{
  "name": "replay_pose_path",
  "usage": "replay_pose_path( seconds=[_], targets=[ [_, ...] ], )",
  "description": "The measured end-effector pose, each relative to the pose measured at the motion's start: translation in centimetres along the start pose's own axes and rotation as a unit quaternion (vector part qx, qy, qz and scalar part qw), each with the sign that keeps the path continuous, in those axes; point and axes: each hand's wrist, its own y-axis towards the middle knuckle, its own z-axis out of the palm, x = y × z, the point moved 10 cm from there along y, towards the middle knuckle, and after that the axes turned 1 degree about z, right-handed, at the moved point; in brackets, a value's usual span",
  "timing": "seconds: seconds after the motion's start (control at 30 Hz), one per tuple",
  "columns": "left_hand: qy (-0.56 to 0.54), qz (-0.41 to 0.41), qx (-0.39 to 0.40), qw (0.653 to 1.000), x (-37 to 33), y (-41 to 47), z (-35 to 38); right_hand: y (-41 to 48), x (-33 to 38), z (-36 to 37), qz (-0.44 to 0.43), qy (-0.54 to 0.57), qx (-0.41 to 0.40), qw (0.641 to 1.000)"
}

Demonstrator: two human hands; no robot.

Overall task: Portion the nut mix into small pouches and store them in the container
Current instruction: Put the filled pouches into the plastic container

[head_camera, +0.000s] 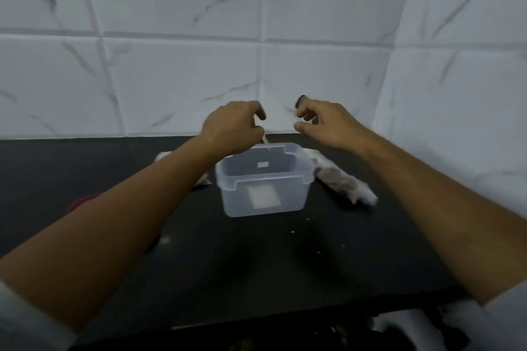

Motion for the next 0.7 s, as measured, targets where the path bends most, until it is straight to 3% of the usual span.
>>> replay_pose_path(
  seconds=[0.13, 0.27, 0.37, 0.5, 0.6, 0.7],
  targets=[
    [-0.016, 0.107, 0.078, 0.991, -7.7, 5.0, 5.7, -3.0, -8.6, -1.2, 0.108, -0.019, 0.025, 0.994],
    [0.046, 0.173, 0.202, 0.963, -12.6, 8.0, 12.9, -5.4, -14.0, 0.7, 0.171, -0.029, 0.077, 0.982],
    [0.118, 0.176, 0.297, 0.931, -13.5, 8.7, 17.6, -6.6, -15.6, 3.1, 0.189, -0.032, 0.135, 0.972],
    [0.21, 0.153, 0.405, 0.876, -11.3, 9.1, 22.9, -6.7, -15.0, 4.3, 0.152, -0.103, 0.115, 0.976],
    [0.235, 0.145, 0.422, 0.864, -10.4, 9.4, 23.6, -6.1, -14.5, 5.4, 0.123, -0.118, 0.119, 0.978],
    [0.242, 0.141, 0.419, 0.864, -10.5, 9.2, 22.9, -5.6, -14.6, 4.9, 0.135, -0.064, 0.086, 0.985]
  ],
)
